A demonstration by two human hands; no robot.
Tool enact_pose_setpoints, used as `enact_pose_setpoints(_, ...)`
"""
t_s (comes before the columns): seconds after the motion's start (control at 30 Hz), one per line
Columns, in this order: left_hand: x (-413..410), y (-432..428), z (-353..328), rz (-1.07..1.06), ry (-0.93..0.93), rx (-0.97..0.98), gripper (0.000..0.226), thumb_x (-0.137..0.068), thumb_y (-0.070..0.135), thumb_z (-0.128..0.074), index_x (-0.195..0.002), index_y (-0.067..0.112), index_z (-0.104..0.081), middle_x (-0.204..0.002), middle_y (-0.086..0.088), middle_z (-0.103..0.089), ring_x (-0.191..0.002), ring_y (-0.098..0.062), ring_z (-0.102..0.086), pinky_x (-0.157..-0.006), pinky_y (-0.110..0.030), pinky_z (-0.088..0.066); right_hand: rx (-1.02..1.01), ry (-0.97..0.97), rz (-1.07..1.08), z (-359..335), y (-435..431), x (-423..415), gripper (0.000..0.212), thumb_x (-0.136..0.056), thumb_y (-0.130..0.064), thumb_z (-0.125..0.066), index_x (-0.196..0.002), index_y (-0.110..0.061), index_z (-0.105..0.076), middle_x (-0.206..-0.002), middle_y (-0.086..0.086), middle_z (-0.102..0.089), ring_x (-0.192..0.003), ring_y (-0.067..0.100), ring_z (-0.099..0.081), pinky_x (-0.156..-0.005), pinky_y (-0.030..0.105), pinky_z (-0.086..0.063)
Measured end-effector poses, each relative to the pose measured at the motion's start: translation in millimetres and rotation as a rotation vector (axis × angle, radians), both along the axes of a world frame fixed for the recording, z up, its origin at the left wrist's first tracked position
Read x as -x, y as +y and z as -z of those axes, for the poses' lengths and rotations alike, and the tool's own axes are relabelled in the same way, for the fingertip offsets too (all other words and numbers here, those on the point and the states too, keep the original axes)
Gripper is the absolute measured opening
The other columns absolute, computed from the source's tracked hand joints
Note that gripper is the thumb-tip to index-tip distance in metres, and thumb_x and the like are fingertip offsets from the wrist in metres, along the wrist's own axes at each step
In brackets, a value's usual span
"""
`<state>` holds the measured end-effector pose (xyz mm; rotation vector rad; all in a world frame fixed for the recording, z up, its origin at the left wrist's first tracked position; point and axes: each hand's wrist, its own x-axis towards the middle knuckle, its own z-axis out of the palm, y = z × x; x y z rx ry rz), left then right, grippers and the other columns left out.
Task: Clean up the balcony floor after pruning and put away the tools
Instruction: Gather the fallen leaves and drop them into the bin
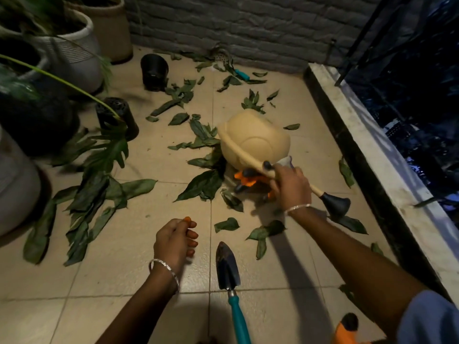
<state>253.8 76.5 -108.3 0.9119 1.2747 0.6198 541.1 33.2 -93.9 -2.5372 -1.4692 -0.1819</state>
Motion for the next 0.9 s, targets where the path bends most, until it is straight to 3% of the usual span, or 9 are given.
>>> enact_pose_setpoints(0.13,-23.6,5.2,-7.0,0.023,-0.029,0.004,0.026,-0.1,0.02,-0.049,-0.083,0.009,-0.065,-0.068,-0.008,-0.06,-0.056,-0.019,-0.053,-0.052,-0.027,-0.042,-0.143,0.265,0.162,-31.0,16.1,-46.0,0.033,-0.094,-0.034,-0.058,-0.124,-0.022,-0.058,-0.099,0.01,-0.068,-0.089,0.031,-0.063,-0.076,0.04,-0.053)
enact_pose_setpoints(0.2,-33.7,7.7,-9.5,0.027,-0.049,0.016,0.025,-0.1,0.019,-0.049,-0.084,0.008,-0.065,-0.067,-0.008,-0.06,-0.055,-0.019,-0.053,-0.051,-0.026,-0.041,-0.201,0.413,0.266,-40.7,23.6,-73.3,0.031,-0.092,-0.038,-0.06,-0.119,-0.023,-0.061,-0.102,0.006,-0.068,-0.09,0.026,-0.063,-0.082,0.039,-0.052)
enact_pose_setpoints(0.3,-42.8,10.2,-11.1,0.019,-0.06,0.033,0.024,-0.099,0.018,-0.049,-0.087,0.006,-0.066,-0.068,-0.008,-0.06,-0.056,-0.02,-0.053,-0.053,-0.027,-0.042,-0.227,0.541,0.353,-49.5,30.0,-116.9,0.027,-0.088,-0.046,-0.061,-0.105,-0.025,-0.063,-0.099,0.005,-0.069,-0.093,0.028,-0.066,-0.087,0.051,-0.055)
enact_pose_setpoints(0.4,-46.2,13.5,-9.6,0.013,-0.046,0.049,0.025,-0.099,0.018,-0.049,-0.087,0.005,-0.066,-0.069,-0.01,-0.061,-0.058,-0.022,-0.053,-0.055,-0.028,-0.042,-0.221,0.617,0.401,-63.8,33.4,-135.4,0.025,-0.091,-0.044,-0.062,-0.099,-0.02,-0.06,-0.1,0.01,-0.068,-0.093,0.031,-0.066,-0.087,0.053,-0.055)
enact_pose_setpoints(0.67,-58.1,27.3,-12.6,0.04,0.008,0.074,0.027,-0.1,0.019,-0.048,-0.084,0.006,-0.065,-0.071,-0.011,-0.06,-0.06,-0.024,-0.052,-0.057,-0.03,-0.042,-0.219,0.532,0.365,-80.1,64.8,-147.7,0.037,-0.089,-0.039,-0.067,-0.113,-0.015,-0.056,-0.113,0.011,-0.064,-0.103,0.03,-0.062,-0.092,0.048,-0.052)
enact_pose_setpoints(0.9,-69.3,34.1,-25.1,0.074,-0.008,0.078,0.025,-0.1,0.019,-0.047,-0.087,0.006,-0.064,-0.071,-0.009,-0.058,-0.058,-0.021,-0.051,-0.056,-0.03,-0.041,-0.181,0.353,0.32,-98.5,96.3,-142.3,0.052,-0.087,-0.02,-0.071,-0.133,-0.012,-0.049,-0.119,0.016,-0.062,-0.109,0.034,-0.061,-0.095,0.049,-0.051)
